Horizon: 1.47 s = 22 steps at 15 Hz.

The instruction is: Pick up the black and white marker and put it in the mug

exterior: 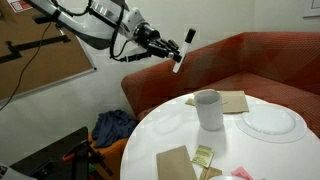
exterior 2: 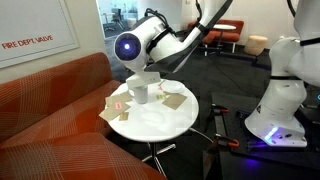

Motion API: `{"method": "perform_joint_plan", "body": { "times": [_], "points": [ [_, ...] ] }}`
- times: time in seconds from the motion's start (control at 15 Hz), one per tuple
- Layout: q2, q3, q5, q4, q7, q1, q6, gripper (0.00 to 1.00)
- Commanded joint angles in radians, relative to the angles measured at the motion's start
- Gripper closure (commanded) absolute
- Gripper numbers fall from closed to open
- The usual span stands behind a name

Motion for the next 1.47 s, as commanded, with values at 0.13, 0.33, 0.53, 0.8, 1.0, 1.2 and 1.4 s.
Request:
{"method": "perform_joint_plan", "body": {
  "times": [0.13, 0.33, 0.53, 0.8, 1.0, 1.2, 1.4],
  "points": [
    [0.017, 0.034, -0.081, -0.015, 0.166, -0.027, -0.056, 0.95],
    [0.032, 0.037, -0.134, -0.027, 0.258, -0.034, -0.052, 0.95],
    [0.045, 0.043, -0.188, -0.037, 0.337, -0.043, -0.055, 0.95],
    [0.068, 0.047, -0.214, -0.039, 0.378, -0.058, -0.067, 0.95],
    [0.08, 0.058, -0.204, -0.028, 0.344, -0.073, -0.056, 0.95],
    [0.088, 0.063, -0.205, -0.028, 0.345, -0.079, -0.056, 0.8],
    [0.092, 0.062, -0.213, -0.026, 0.369, -0.07, -0.091, 0.95]
  ]
}}
